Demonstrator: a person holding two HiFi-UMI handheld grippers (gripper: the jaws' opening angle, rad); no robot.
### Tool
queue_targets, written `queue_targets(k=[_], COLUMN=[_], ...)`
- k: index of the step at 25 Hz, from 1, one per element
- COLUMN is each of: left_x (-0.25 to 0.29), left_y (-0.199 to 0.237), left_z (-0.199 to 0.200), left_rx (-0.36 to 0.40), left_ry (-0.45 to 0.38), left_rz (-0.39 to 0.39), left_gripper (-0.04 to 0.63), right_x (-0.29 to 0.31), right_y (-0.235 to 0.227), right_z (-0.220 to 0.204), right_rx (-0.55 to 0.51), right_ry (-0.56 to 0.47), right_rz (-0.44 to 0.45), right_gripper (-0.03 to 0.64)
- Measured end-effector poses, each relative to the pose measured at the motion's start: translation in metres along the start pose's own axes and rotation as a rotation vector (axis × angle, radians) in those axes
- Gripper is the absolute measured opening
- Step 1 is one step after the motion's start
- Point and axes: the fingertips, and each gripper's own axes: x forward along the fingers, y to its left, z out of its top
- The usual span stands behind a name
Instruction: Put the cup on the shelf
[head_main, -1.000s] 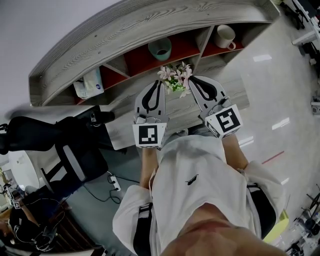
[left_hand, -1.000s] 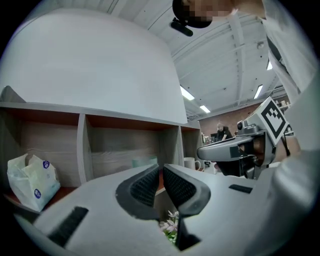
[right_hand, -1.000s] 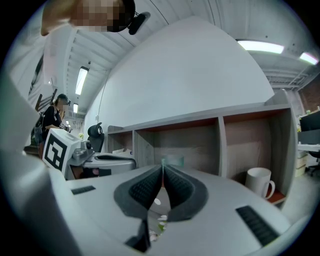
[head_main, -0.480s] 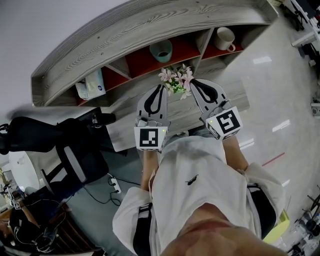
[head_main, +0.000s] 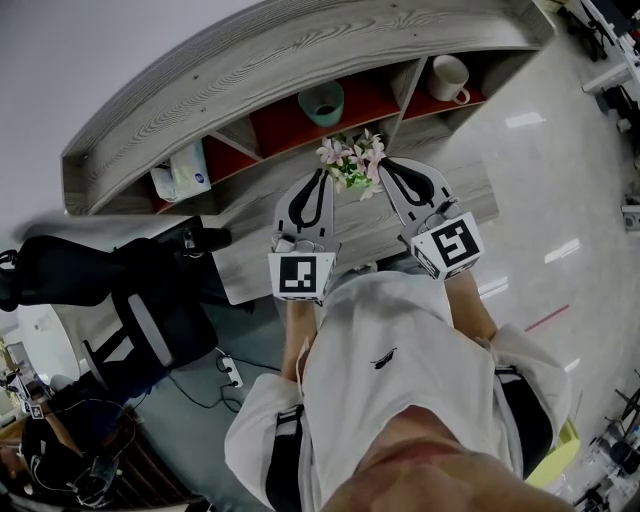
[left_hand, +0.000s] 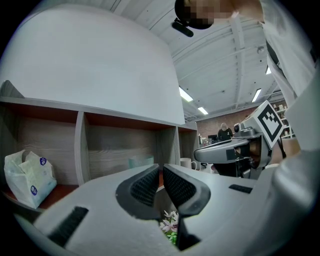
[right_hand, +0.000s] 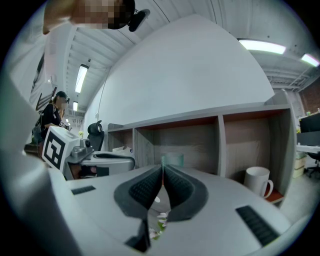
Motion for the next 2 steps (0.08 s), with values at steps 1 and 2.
queue_targets(k=[1, 2], left_x=[0.0002, 0.0005], left_y=[0.0005, 0.0010], left_z=[-0.0016, -0.0034], left_rx=[0.006, 0.015], left_ry=[0.003, 0.006], left_rz=[-0.002, -0.005], left_gripper=[0.046, 0.046], right_x=[0.0004, 0.0007], right_y=[-0.0003, -0.0006], right_z=[0.0000, 0.0000], right_rx=[0.000, 0.000], right_ry=[0.001, 0.002], right_rz=[-0.001, -0.001], right_gripper=[0.034, 0.034])
